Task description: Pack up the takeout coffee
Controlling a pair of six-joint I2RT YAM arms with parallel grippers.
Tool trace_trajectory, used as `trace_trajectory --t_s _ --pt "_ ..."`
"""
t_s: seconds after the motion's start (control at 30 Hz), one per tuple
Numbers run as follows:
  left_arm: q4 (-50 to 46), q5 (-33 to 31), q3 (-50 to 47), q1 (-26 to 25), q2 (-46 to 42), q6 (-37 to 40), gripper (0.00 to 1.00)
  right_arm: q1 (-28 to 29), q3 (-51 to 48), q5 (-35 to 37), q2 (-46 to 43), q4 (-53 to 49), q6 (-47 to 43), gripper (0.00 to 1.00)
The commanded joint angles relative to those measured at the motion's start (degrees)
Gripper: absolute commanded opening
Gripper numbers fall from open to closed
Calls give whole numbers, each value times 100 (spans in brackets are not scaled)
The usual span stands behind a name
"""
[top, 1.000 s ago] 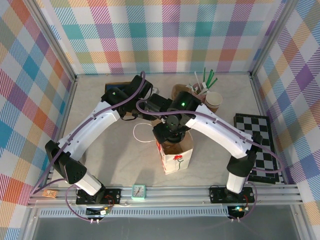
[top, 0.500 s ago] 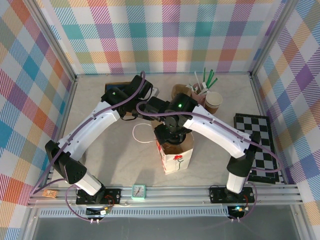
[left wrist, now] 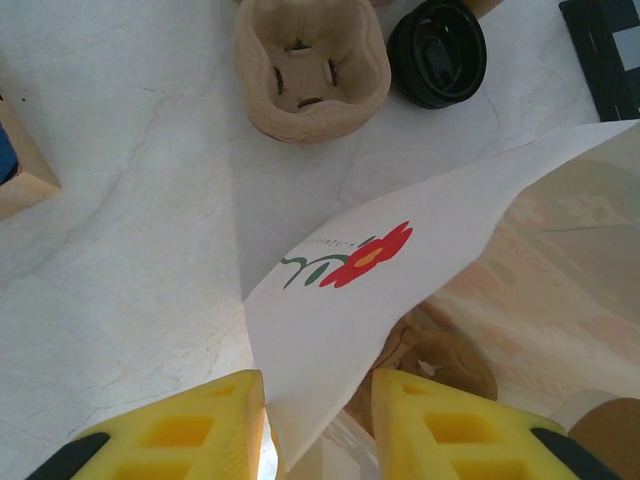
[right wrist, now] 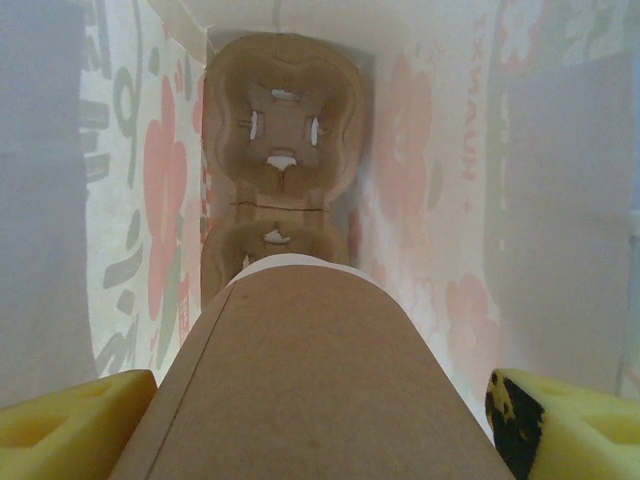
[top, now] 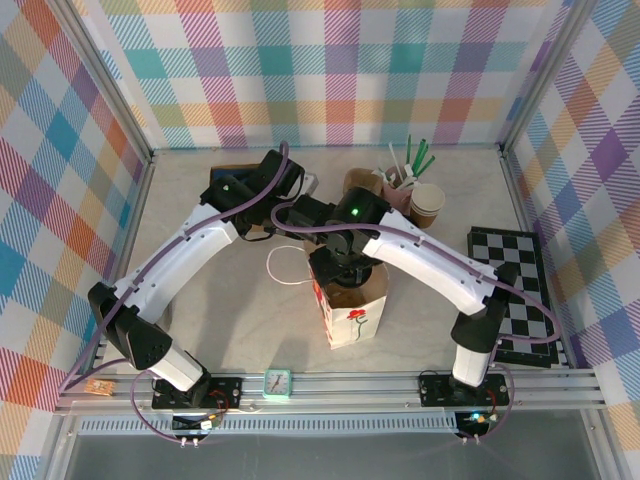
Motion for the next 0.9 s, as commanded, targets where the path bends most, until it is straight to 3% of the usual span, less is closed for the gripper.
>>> trace_trajectory --t_s 0.0,0.87 --pt "67 63 -65 2 -191 16 34 29 -84 39 70 -991 178 38" --pt "198 63 -237 2 -253 -97 33 -54 -915 -487 -145 -83 144 39"
